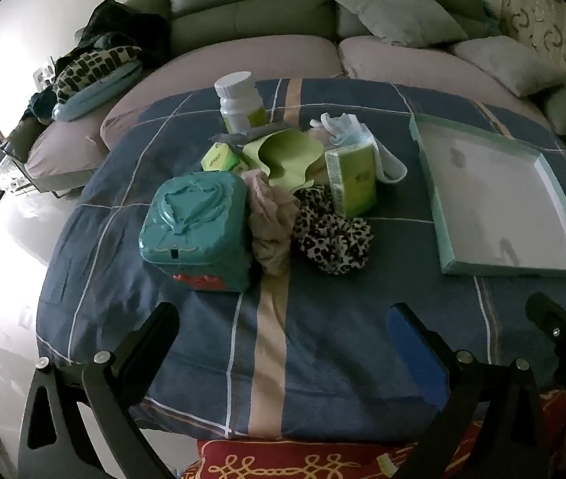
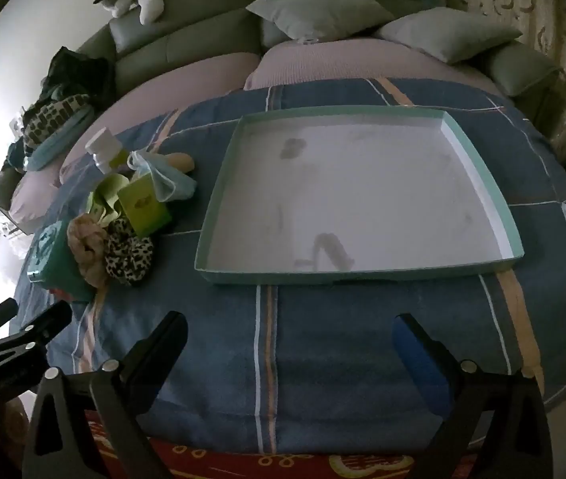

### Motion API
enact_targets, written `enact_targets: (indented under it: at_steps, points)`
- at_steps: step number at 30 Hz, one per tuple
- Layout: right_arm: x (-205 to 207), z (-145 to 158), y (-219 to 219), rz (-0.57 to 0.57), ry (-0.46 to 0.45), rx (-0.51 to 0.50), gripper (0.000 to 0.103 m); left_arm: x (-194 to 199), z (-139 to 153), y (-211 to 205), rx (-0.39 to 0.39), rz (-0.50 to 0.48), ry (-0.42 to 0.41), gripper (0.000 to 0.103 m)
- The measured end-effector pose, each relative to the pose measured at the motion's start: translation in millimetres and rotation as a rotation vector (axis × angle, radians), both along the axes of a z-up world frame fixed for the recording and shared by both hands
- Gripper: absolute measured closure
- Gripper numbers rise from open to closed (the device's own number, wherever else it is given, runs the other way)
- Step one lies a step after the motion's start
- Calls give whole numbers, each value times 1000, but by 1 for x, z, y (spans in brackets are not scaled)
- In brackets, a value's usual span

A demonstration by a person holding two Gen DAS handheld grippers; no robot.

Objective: Organize soft objects

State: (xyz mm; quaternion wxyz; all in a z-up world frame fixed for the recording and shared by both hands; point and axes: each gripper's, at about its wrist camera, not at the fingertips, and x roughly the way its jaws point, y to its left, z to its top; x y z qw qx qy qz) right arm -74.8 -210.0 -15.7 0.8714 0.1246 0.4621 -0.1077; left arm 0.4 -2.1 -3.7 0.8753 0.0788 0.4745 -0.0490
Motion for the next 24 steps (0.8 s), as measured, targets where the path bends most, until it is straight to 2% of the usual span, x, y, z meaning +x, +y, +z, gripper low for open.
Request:
enact_targets:
  at_steps: [12,24]
  points:
    - [-1,1,3,10,-8,-15,0,-2,-1,-6,26,-18,-5,0]
    - [-2,2,3,14,-6,-23,0,2,-4,-2,5,-5,22,0]
